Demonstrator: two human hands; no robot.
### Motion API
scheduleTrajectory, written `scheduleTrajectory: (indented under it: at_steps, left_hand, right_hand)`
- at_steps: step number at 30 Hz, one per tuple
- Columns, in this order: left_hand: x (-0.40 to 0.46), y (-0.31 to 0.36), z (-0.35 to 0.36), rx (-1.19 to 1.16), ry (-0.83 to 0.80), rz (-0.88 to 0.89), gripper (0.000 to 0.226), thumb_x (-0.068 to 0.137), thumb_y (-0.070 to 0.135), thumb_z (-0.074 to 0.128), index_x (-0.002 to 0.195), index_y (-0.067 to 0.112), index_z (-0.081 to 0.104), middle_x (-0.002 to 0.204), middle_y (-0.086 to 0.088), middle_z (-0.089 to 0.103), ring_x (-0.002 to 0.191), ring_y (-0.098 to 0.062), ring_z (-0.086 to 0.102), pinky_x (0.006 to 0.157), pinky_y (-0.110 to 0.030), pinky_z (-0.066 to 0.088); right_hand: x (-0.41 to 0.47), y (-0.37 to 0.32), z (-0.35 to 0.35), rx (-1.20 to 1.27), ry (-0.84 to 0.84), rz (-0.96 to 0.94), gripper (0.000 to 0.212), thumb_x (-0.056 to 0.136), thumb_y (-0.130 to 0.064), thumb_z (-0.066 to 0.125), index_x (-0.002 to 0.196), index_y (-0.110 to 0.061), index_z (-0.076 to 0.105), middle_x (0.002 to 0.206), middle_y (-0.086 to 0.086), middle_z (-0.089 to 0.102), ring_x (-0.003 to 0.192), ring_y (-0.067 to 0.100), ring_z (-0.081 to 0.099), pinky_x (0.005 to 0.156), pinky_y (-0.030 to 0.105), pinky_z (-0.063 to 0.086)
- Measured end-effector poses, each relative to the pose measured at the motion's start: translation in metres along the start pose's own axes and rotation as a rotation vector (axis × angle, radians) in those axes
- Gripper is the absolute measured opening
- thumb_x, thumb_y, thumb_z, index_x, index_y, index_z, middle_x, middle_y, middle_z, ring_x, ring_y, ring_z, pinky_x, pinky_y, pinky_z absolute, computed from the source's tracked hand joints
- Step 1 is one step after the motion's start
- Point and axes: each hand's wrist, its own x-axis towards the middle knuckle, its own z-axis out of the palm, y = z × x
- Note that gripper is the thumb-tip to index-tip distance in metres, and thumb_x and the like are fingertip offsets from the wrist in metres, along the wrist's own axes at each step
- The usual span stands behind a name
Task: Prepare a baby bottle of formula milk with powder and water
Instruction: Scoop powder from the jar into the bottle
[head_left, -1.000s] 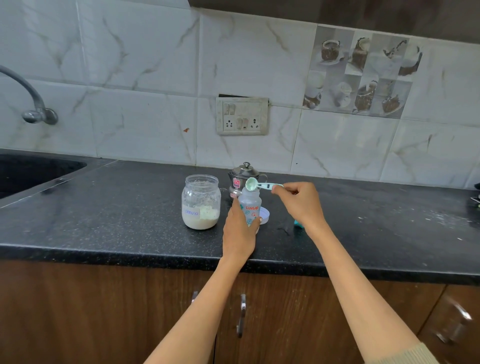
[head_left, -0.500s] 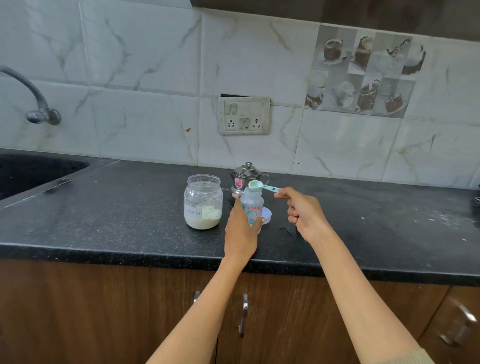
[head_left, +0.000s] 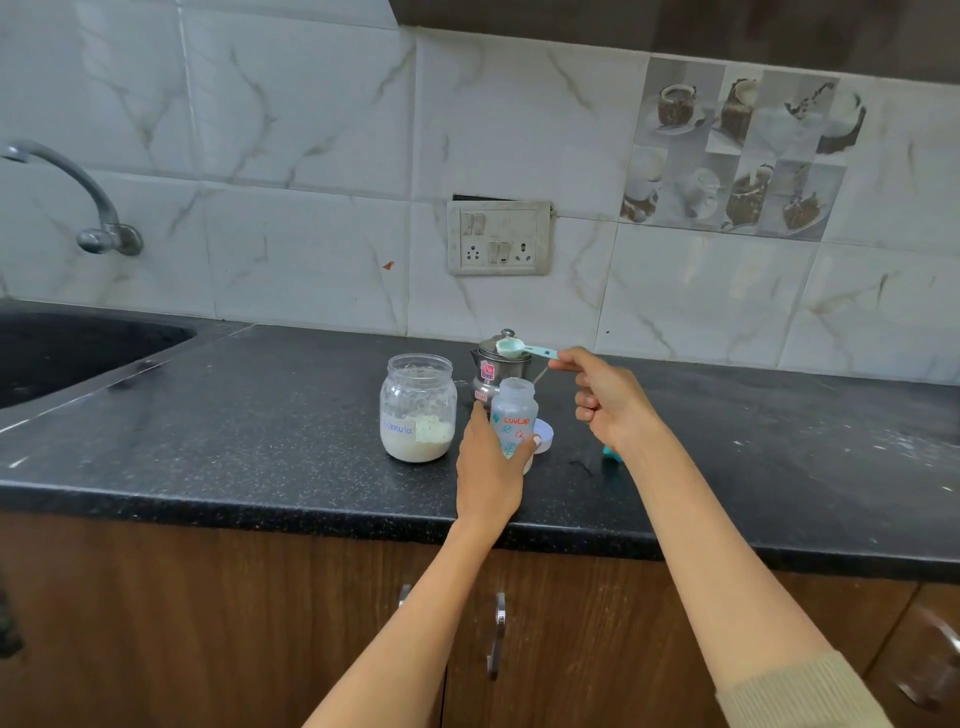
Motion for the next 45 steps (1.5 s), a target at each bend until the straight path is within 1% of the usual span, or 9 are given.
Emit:
scheduleTrajectory:
  at_steps: [6, 9, 12, 16, 21, 26, 31, 36, 45]
  left_hand:
    - [-0.024, 0.011, -0.023, -0.169, 0.113, 0.033, 0.071, 0.085, 0.029, 0.068, 0.145, 0.017, 0.031, 0.147, 0.005, 0.040, 0.134, -0.006, 0.034, 0.106, -0.019, 0.028]
    - [-0.032, 0.010, -0.042, -0.088, 0.425, 0.077, 0.061, 0.082, 0.029, 0.071, 0.135, 0.018, 0.044, 0.133, 0.005, 0.052, 0.124, -0.009, 0.045, 0.102, -0.030, 0.042]
    - [-0.024, 0.002, -0.063, 0.139, 0.612, -0.030, 0.082, 0.070, 0.036, 0.080, 0.137, 0.013, 0.039, 0.132, -0.005, 0.051, 0.126, -0.023, 0.044, 0.102, -0.045, 0.042]
    - [-0.011, -0.010, -0.082, 0.422, 0.409, -0.195, 0.113, 0.058, 0.056, 0.079, 0.143, 0.002, 0.027, 0.145, -0.013, 0.040, 0.141, -0.026, 0.027, 0.118, -0.039, 0.006]
    - [0.004, -0.019, -0.087, 0.485, 0.261, -0.223, 0.090, 0.063, 0.063, 0.072, 0.127, 0.005, 0.045, 0.129, -0.010, 0.056, 0.129, -0.024, 0.045, 0.118, -0.038, 0.006]
    - [0.003, -0.021, -0.085, 0.520, 0.224, -0.206, 0.075, 0.072, 0.060, 0.066, 0.123, 0.009, 0.050, 0.133, -0.011, 0.053, 0.137, -0.026, 0.035, 0.120, -0.038, 0.008]
    - [0.001, -0.018, -0.086, 0.530, 0.228, -0.201, 0.073, 0.074, 0.059, 0.066, 0.124, 0.008, 0.050, 0.132, -0.011, 0.054, 0.137, -0.026, 0.032, 0.119, -0.040, 0.013]
    - [0.000, -0.018, -0.085, 0.546, 0.261, -0.177, 0.096, 0.074, 0.061, 0.065, 0.140, 0.001, 0.032, 0.147, -0.015, 0.038, 0.143, -0.027, 0.020, 0.120, -0.037, 0.007]
    - [-0.028, 0.005, -0.047, 0.298, 0.429, 0.144, 0.091, 0.084, 0.052, 0.058, 0.148, 0.001, 0.018, 0.156, -0.012, 0.018, 0.142, -0.012, 0.000, 0.117, -0.031, 0.001]
  right_hand:
    - [0.006, -0.035, 0.035, -0.165, -0.108, -0.045, 0.015, 0.081, -0.025, 0.063, 0.083, -0.013, 0.071, 0.034, -0.014, 0.044, 0.048, 0.008, 0.021, 0.044, 0.021, 0.019]
    - [0.009, -0.043, 0.055, -0.313, -0.133, -0.073, 0.015, 0.078, -0.024, 0.064, 0.079, -0.013, 0.073, 0.052, -0.011, 0.045, 0.049, 0.008, 0.027, 0.038, 0.017, 0.025]
    - [0.015, -0.040, 0.077, -0.473, -0.179, -0.088, 0.016, 0.075, -0.025, 0.065, 0.077, -0.012, 0.075, 0.065, -0.004, 0.049, 0.056, 0.009, 0.031, 0.045, 0.019, 0.027]
    - [0.027, -0.029, 0.103, -0.711, -0.185, -0.135, 0.028, 0.062, -0.028, 0.068, 0.078, -0.006, 0.073, 0.065, 0.000, 0.047, 0.056, 0.014, 0.038, 0.054, 0.027, 0.033]
    - [0.034, -0.025, 0.122, -0.945, -0.168, -0.233, 0.027, 0.065, -0.023, 0.067, 0.054, -0.016, 0.044, 0.047, -0.004, 0.035, 0.043, 0.014, 0.033, 0.046, 0.022, 0.028]
    - [0.036, -0.019, 0.130, -1.057, -0.123, -0.215, 0.023, 0.070, -0.026, 0.069, 0.065, -0.014, 0.050, 0.057, -0.002, 0.050, 0.051, 0.016, 0.048, 0.046, 0.021, 0.030]
    - [0.038, -0.013, 0.127, -1.030, -0.166, -0.179, 0.032, 0.071, -0.040, 0.075, 0.075, -0.012, 0.062, 0.074, 0.003, 0.062, 0.066, 0.019, 0.056, 0.054, 0.024, 0.040]
    - [0.036, -0.024, 0.098, -0.804, -0.166, -0.257, 0.038, 0.075, -0.040, 0.075, 0.097, -0.010, 0.074, 0.100, 0.006, 0.072, 0.092, 0.021, 0.065, 0.084, 0.034, 0.054]
    - [0.036, -0.043, 0.004, -0.654, 0.005, -0.249, 0.034, 0.078, -0.029, 0.075, 0.101, -0.005, 0.072, 0.111, 0.008, 0.069, 0.106, 0.020, 0.061, 0.082, 0.027, 0.045]
